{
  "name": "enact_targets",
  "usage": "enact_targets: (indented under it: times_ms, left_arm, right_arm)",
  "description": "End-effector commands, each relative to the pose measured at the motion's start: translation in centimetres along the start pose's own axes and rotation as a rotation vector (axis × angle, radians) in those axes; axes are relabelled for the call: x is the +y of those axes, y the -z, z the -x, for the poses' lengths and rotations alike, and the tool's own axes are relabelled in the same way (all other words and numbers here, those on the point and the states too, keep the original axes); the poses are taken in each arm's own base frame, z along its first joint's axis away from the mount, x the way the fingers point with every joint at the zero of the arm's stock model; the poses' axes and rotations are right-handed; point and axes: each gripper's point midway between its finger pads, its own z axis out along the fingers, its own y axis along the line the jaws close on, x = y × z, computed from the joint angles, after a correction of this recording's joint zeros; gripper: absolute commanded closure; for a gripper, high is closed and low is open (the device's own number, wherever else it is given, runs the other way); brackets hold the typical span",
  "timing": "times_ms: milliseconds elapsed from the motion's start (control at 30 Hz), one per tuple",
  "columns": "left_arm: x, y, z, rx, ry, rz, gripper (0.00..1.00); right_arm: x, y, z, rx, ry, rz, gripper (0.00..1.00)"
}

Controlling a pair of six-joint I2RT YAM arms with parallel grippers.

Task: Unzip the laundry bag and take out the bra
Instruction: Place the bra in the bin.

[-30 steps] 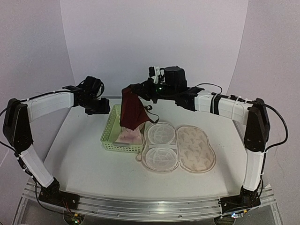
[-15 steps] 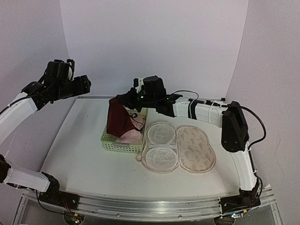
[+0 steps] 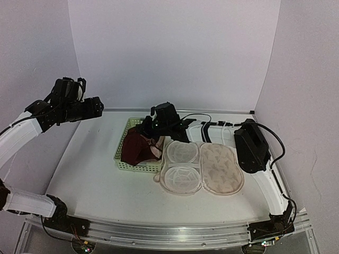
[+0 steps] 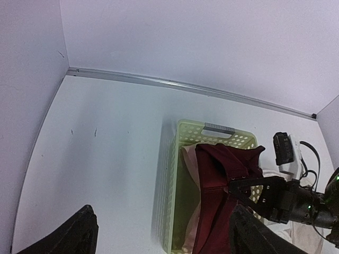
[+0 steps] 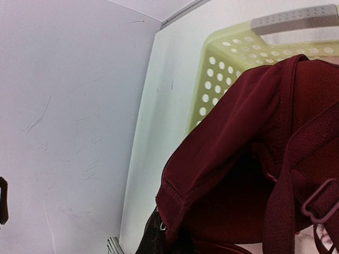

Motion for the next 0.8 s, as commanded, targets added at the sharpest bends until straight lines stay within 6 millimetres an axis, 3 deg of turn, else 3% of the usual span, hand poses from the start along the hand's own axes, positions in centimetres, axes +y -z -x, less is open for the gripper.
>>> enact_targets:
  times_ms: [0, 233, 333, 567, 767]
  left_arm:
    - [-0.4, 0.9, 0.8, -0.033, 0.027, -0.034, 0.15]
    - [-0.4, 0.9, 0.7, -0.032, 0.026, -0.035, 0.14]
    - [-0.4, 0.8, 0.6, -0.028, 0.027, -0.034, 0.14]
    - [-0.3, 0.7, 0.6, -0.028, 0.028, -0.029, 0.14]
    - [-0.3, 0.7, 0.6, -0.033, 0.026, -0.027, 0.14]
  right_arm:
    - [-2.0, -1.2, -0.4, -0.014, -0.014, -0.023, 1.00]
    - [-7.5, -2.3, -2.2, 0.011, -0.027, -0.127, 0.99]
    - [-8.4, -2.0, -2.8, 0.020, -0.021, -0.149, 0.88]
    - [-6.3, 0.0, -1.6, -0.006, 0.027, -0.139, 0.63]
    - [-3.9, 1.4, -0.3, -0.026, 0.063, -0.134, 0.58]
